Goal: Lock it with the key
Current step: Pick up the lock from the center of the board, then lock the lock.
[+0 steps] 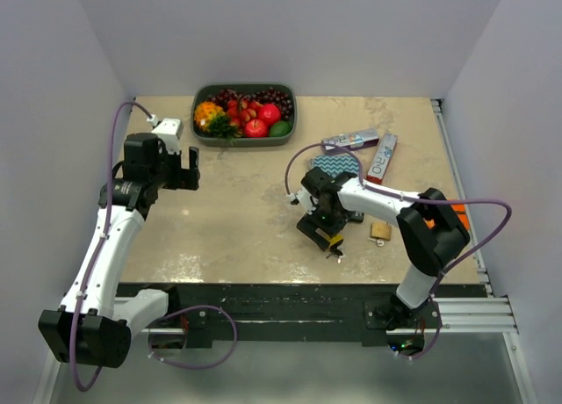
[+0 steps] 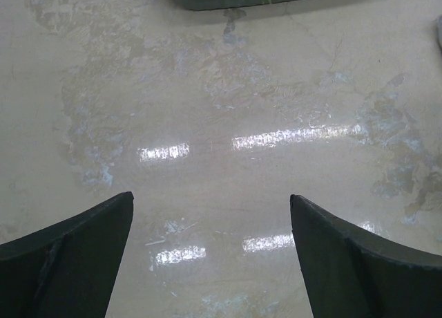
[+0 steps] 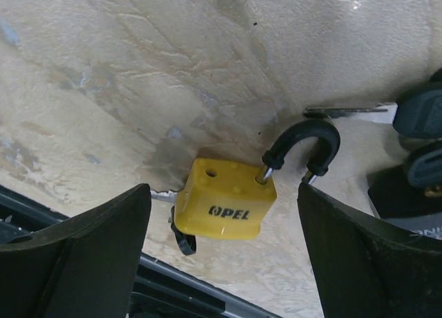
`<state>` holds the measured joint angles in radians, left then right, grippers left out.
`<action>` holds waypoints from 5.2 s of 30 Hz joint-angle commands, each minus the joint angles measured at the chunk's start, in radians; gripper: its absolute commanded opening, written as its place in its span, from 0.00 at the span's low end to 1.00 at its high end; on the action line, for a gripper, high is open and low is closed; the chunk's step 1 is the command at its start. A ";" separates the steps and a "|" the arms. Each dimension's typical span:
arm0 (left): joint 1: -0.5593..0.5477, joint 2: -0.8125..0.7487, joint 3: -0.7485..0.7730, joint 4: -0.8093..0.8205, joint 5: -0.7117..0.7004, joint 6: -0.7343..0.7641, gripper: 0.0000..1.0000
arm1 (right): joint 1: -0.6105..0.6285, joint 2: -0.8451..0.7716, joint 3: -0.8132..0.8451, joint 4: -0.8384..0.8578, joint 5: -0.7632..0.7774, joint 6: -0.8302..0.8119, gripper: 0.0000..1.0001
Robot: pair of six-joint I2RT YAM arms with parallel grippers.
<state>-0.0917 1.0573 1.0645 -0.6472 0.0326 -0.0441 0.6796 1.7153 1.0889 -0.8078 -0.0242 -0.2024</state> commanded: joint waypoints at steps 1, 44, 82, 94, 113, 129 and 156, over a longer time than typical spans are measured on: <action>0.004 0.003 0.034 0.055 -0.003 -0.023 0.99 | 0.003 0.027 -0.007 0.032 -0.016 0.037 0.85; -0.364 -0.364 -0.386 0.251 1.070 1.091 0.68 | 0.083 -0.103 0.394 -0.404 -1.053 -0.483 0.00; -0.694 -0.221 -0.426 0.425 0.834 0.963 0.22 | 0.166 -0.100 0.422 -0.450 -1.086 -0.523 0.00; -0.700 -0.263 -0.414 0.383 0.810 0.931 0.00 | 0.152 -0.111 0.445 -0.430 -1.056 -0.474 0.62; -0.628 -0.284 -0.347 0.630 0.768 0.331 0.00 | -0.095 -0.442 0.200 0.033 -0.944 -0.256 0.99; -0.592 -0.243 -0.325 0.828 0.762 0.020 0.00 | 0.018 -0.530 0.082 0.196 -0.852 -0.190 0.87; -0.589 -0.212 -0.317 0.793 0.760 -0.083 0.03 | 0.020 -0.611 0.036 0.386 -0.809 -0.085 0.00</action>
<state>-0.6807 0.8345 0.6975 0.1093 0.7666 -0.0761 0.6964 1.1400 1.1233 -0.5659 -0.8436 -0.3431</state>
